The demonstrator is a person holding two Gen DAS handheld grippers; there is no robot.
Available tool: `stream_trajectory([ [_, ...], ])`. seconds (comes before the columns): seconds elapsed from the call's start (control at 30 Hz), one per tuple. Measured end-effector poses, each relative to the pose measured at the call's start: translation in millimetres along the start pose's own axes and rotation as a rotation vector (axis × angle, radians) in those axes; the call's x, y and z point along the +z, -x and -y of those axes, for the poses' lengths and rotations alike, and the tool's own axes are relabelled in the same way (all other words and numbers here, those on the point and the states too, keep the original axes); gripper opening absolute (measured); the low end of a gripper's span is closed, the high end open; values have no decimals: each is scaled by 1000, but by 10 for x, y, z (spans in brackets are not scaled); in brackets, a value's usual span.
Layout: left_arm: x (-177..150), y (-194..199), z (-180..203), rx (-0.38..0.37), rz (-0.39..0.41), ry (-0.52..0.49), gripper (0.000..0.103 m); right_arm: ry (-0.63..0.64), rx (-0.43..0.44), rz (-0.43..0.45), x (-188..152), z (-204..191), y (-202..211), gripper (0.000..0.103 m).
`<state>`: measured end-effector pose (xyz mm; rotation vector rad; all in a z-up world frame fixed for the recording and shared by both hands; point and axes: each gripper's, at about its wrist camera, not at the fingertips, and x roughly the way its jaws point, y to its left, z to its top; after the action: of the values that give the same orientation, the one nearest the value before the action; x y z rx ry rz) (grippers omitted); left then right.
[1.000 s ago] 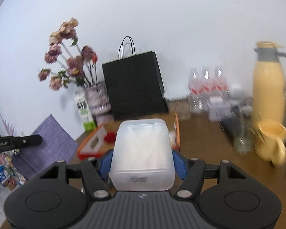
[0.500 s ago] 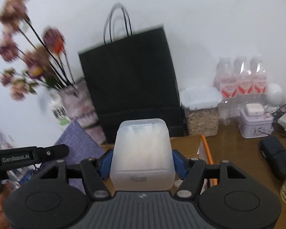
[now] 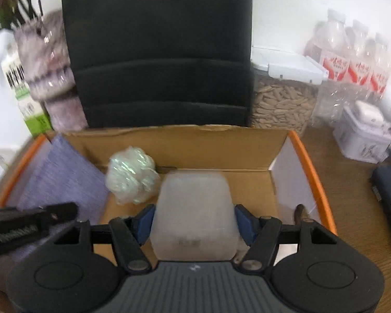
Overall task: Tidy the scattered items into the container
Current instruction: 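Carry the pouch and frosted container over the box and lower them in, then open both tools to release the pouch and container in the box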
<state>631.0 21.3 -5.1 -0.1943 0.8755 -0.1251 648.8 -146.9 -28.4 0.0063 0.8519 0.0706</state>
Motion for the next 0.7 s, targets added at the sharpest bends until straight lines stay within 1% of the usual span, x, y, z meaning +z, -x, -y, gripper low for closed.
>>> stream_trajectory([
  [0.07,14,84,-18,-2,19,-10,40,-3,2,-16,14,-5,10,66],
  [0.17,87,308,-26,13,65,-26,44,-20,31,6,44,19,188,73],
  [0.27,161,620,-54,33,113,-33,51,-32,43,45,106,70,440,76],
  [0.33,184,848,-104,44,135,-27,53,-30,49,63,137,104,630,77],
  [0.4,185,1071,-154,50,155,-27,55,-22,47,86,145,131,841,81],
  [0.5,138,1382,-198,65,175,-24,59,-14,41,120,113,181,1183,83],
  [0.6,39,1666,-176,87,178,-52,62,-5,35,137,34,234,1495,83],
  [0.67,-51,1853,-146,88,179,-80,72,3,32,139,-41,267,1677,84],
  [0.7,-102,1940,-124,89,183,-94,73,7,34,139,-91,287,1775,84],
])
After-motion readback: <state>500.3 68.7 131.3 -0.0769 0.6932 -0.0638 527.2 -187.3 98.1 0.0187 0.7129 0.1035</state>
